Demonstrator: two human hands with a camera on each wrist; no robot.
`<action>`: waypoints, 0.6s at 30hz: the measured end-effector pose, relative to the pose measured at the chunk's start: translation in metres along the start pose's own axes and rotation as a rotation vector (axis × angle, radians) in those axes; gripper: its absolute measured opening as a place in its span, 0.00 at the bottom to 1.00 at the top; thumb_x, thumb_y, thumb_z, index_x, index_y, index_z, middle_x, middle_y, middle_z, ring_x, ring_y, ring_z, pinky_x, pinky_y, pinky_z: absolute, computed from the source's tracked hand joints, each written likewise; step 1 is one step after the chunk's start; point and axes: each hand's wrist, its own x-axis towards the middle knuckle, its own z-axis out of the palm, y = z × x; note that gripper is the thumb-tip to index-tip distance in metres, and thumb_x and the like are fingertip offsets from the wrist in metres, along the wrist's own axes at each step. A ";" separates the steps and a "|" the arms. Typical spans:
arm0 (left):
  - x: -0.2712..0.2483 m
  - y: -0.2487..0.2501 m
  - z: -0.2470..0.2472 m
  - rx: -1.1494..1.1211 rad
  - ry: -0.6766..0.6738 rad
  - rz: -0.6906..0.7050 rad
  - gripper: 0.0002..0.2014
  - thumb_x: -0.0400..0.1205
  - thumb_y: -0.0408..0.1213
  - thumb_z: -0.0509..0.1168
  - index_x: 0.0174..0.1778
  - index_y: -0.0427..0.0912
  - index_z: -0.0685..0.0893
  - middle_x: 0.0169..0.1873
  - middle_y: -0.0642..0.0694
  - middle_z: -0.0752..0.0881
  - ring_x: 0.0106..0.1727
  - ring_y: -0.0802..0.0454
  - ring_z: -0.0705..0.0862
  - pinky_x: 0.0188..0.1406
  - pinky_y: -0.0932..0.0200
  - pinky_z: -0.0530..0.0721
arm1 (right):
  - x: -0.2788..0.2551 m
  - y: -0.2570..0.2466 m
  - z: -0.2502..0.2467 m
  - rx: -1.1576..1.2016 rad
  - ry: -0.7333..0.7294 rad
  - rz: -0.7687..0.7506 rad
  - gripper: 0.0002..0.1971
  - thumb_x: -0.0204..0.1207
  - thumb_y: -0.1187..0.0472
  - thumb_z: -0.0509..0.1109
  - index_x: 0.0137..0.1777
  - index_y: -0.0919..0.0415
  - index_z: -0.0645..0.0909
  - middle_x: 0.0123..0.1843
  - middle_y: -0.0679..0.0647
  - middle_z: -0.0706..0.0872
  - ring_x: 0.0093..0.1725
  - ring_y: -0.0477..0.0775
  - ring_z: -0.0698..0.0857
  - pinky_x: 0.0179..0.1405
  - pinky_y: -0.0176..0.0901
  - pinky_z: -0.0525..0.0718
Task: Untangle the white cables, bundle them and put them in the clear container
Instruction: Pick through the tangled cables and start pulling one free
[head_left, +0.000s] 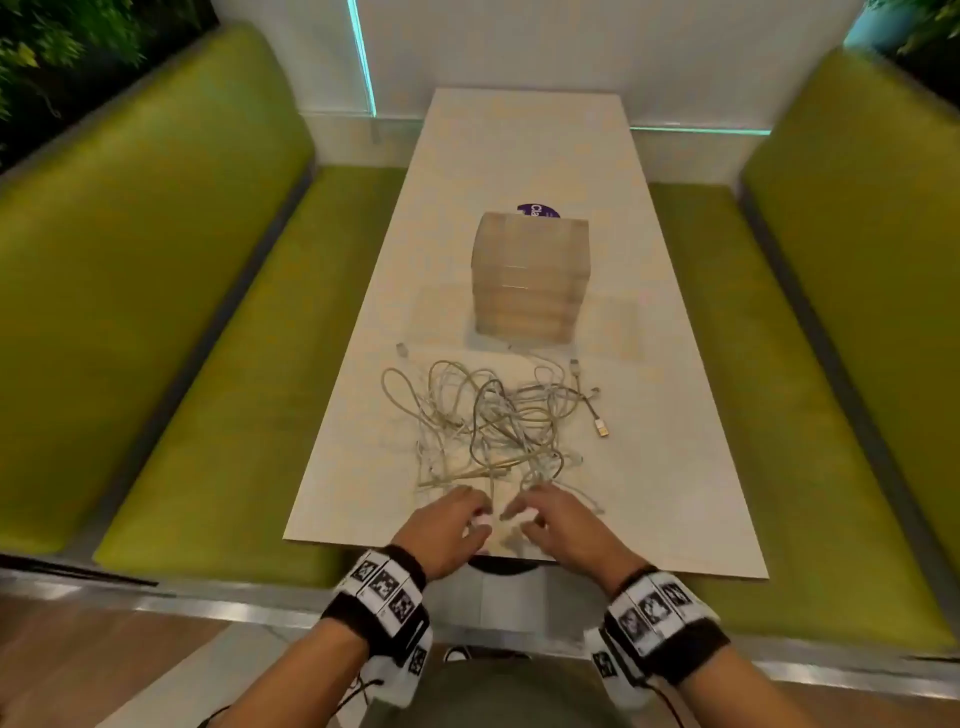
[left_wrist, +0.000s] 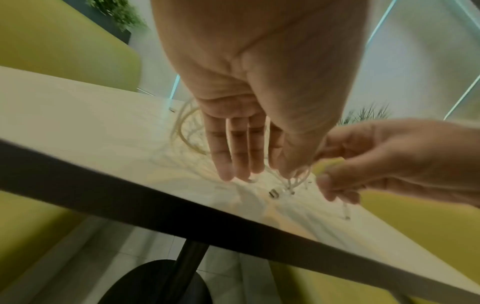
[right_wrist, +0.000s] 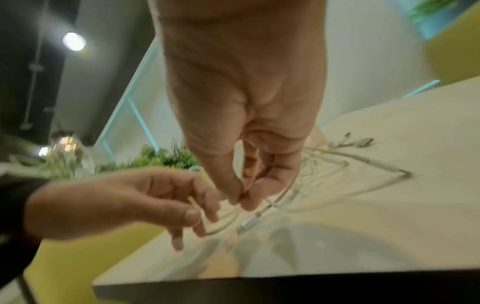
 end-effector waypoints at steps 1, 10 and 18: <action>0.007 0.003 0.002 0.011 -0.016 -0.004 0.13 0.84 0.45 0.59 0.62 0.47 0.76 0.59 0.47 0.78 0.55 0.47 0.81 0.51 0.52 0.79 | 0.011 0.001 0.003 -0.057 0.034 0.010 0.15 0.75 0.69 0.65 0.59 0.57 0.83 0.57 0.56 0.79 0.54 0.54 0.81 0.54 0.47 0.79; 0.035 0.013 0.002 0.001 0.011 -0.014 0.13 0.83 0.42 0.64 0.61 0.42 0.82 0.60 0.42 0.80 0.56 0.42 0.82 0.51 0.51 0.80 | 0.028 -0.002 0.009 -0.354 0.147 0.122 0.10 0.78 0.64 0.65 0.58 0.60 0.80 0.59 0.57 0.76 0.55 0.61 0.81 0.45 0.46 0.76; 0.024 0.021 -0.001 -0.901 0.298 -0.066 0.02 0.81 0.29 0.67 0.46 0.39 0.83 0.41 0.44 0.85 0.40 0.50 0.86 0.40 0.59 0.86 | 0.013 -0.009 -0.007 0.457 0.357 0.048 0.06 0.74 0.69 0.71 0.44 0.58 0.84 0.45 0.51 0.83 0.34 0.39 0.81 0.36 0.29 0.79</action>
